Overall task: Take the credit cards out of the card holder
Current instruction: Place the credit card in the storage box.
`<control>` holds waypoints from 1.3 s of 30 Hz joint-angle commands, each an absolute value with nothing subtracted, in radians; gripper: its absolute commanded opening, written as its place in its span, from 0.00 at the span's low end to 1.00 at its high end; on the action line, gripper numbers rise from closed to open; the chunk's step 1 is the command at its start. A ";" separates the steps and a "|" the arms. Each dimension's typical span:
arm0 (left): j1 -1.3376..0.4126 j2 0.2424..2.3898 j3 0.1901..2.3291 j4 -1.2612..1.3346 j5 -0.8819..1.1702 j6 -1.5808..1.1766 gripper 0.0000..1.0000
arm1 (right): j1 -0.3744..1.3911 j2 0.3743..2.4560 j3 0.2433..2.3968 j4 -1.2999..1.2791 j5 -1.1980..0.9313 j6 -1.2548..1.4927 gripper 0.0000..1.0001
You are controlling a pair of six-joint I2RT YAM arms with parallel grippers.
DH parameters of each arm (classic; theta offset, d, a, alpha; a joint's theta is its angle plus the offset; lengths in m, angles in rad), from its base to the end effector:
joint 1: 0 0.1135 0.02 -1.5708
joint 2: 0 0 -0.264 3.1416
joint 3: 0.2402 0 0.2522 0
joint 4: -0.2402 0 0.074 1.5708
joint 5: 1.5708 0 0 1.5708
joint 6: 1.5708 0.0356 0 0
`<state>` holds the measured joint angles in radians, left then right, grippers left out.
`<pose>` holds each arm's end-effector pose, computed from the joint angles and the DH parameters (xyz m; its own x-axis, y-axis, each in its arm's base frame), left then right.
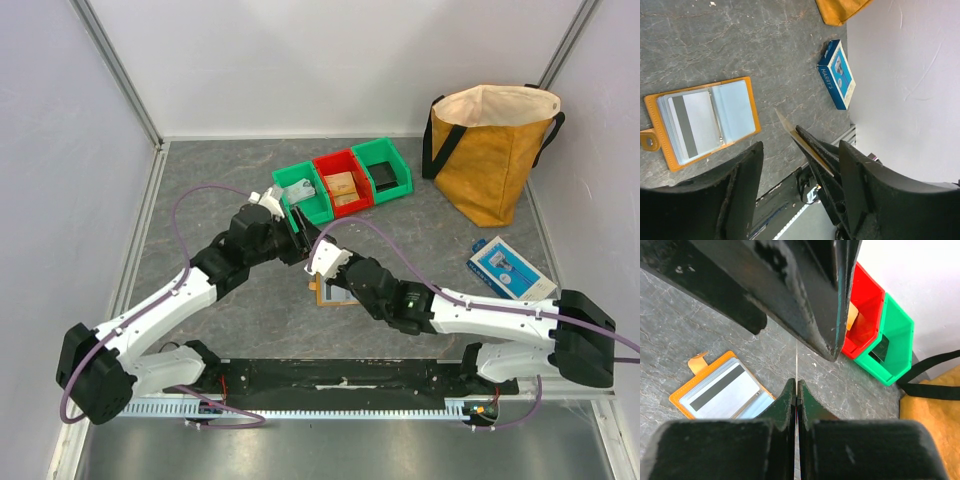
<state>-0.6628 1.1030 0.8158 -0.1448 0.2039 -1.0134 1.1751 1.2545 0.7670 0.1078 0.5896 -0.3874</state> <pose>0.1940 -0.1606 0.2917 -0.8090 -0.4228 -0.4084 0.1154 0.5671 -0.8155 0.1257 0.2495 0.2643 0.0823 -0.6177 -0.7821 -0.5798 0.6086 -0.5417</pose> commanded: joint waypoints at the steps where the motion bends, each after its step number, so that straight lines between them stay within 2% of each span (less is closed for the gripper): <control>1: -0.661 1.129 0.836 -0.063 0.230 -1.072 0.63 | 1.201 1.278 0.776 0.181 0.690 -0.431 0.00; 4: -0.661 1.141 0.827 -0.046 0.250 -1.075 0.54 | 1.216 1.285 0.772 0.196 0.715 -0.442 0.00; 7: -0.661 1.138 0.812 -0.019 0.247 -1.080 0.31 | 1.221 1.289 0.769 0.204 0.712 -0.434 0.00; 8: -0.661 1.134 0.807 -0.011 0.242 -1.080 0.17 | 1.221 1.287 0.767 0.207 0.709 -0.427 0.00; 9: -0.663 1.131 0.802 -0.006 0.236 -1.077 0.07 | 1.220 1.282 0.762 0.210 0.706 -0.408 0.00; 10: -0.661 1.129 0.801 -0.006 0.229 -1.071 0.02 | 1.220 1.272 0.756 0.221 0.700 -0.393 0.00; 11: -0.661 1.123 0.796 -0.003 0.224 -1.060 0.02 | 1.221 1.263 0.750 0.224 0.690 -0.371 0.00; 12: -0.663 1.118 0.787 -0.003 0.216 -1.048 0.02 | 1.220 1.255 0.746 0.225 0.675 -0.347 0.05; 15: -0.660 1.085 0.726 0.066 0.183 -1.026 0.02 | 1.210 1.212 0.729 0.203 0.606 -0.260 0.45; 16: -0.655 1.071 0.695 0.101 0.166 -1.016 0.02 | 1.206 1.195 0.721 0.196 0.588 -0.224 0.54; 18: -0.652 1.033 0.635 0.178 0.129 -1.005 0.02 | 1.195 1.158 0.693 0.196 0.549 -0.146 0.70; 20: -0.646 1.000 0.585 0.253 0.106 -0.993 0.02 | 1.184 1.115 0.666 0.192 0.514 -0.077 0.78; 30: -0.641 1.040 0.520 0.480 0.014 -0.896 0.02 | 1.085 0.812 0.476 0.198 0.564 0.271 0.97; 39: -0.623 1.385 0.724 0.538 -0.205 -0.922 0.02 | 0.930 0.706 0.373 0.175 0.502 0.463 0.98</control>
